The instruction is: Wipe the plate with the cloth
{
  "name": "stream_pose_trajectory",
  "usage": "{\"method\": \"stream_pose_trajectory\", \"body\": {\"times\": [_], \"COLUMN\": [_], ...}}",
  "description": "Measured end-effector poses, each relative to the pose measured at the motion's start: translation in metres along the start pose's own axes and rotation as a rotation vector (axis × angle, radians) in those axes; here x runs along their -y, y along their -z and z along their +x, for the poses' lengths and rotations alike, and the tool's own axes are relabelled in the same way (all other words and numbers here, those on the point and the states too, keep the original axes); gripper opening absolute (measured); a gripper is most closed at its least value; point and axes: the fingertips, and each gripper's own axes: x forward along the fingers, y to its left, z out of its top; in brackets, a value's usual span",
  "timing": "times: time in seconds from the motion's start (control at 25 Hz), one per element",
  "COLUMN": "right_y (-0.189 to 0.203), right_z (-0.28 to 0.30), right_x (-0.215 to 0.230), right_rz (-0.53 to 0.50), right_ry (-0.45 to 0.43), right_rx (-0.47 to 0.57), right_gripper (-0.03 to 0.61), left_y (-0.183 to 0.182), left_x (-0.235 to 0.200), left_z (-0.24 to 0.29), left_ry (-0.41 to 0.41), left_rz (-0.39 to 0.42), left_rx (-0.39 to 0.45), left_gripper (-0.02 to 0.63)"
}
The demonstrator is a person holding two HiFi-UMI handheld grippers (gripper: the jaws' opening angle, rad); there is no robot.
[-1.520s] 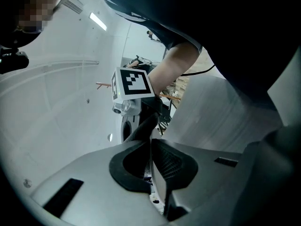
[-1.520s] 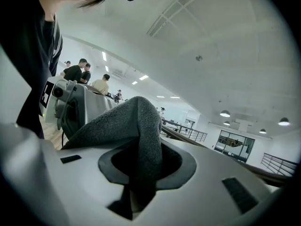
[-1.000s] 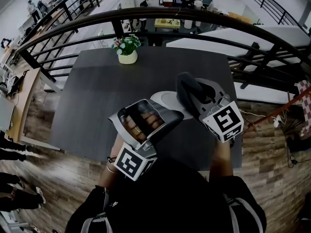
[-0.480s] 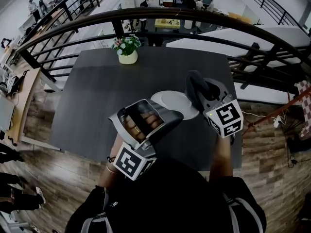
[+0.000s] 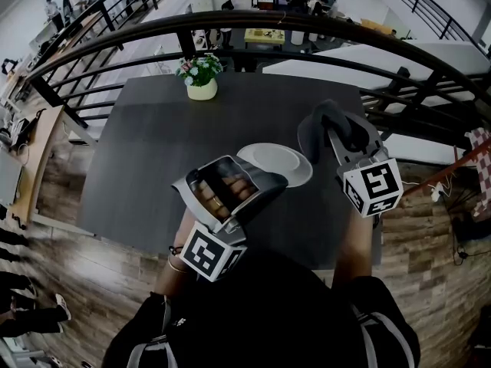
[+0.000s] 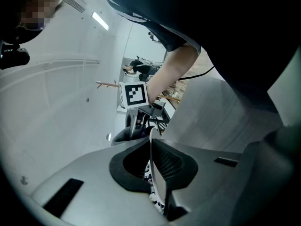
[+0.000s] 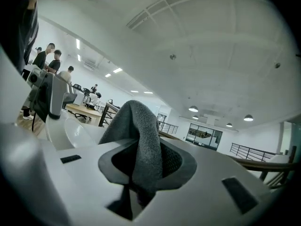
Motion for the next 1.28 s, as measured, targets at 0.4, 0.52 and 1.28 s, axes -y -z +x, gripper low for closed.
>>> {"method": "stream_pose_trajectory", "body": {"times": [0.4, 0.52, 1.28], "right_y": [-0.07, -0.079, -0.033], "right_z": [-0.014, -0.011, 0.023], "right_x": [-0.038, -0.059, -0.128], "right_rz": [0.012, 0.023, -0.067], "right_ry": [-0.131, -0.213, -0.607], "right_rx": [0.225, 0.262, 0.062], "right_gripper": [0.08, 0.08, 0.08], "left_y": [0.0, -0.001, -0.003], "left_x": [0.001, 0.007, 0.01], "left_z": [0.004, 0.005, 0.007], "left_ry": [0.012, 0.031, 0.036], "left_rz": [0.006, 0.015, 0.084], "left_rx": [-0.007, -0.008, -0.029], "left_gripper": [0.021, 0.021, 0.024]}}
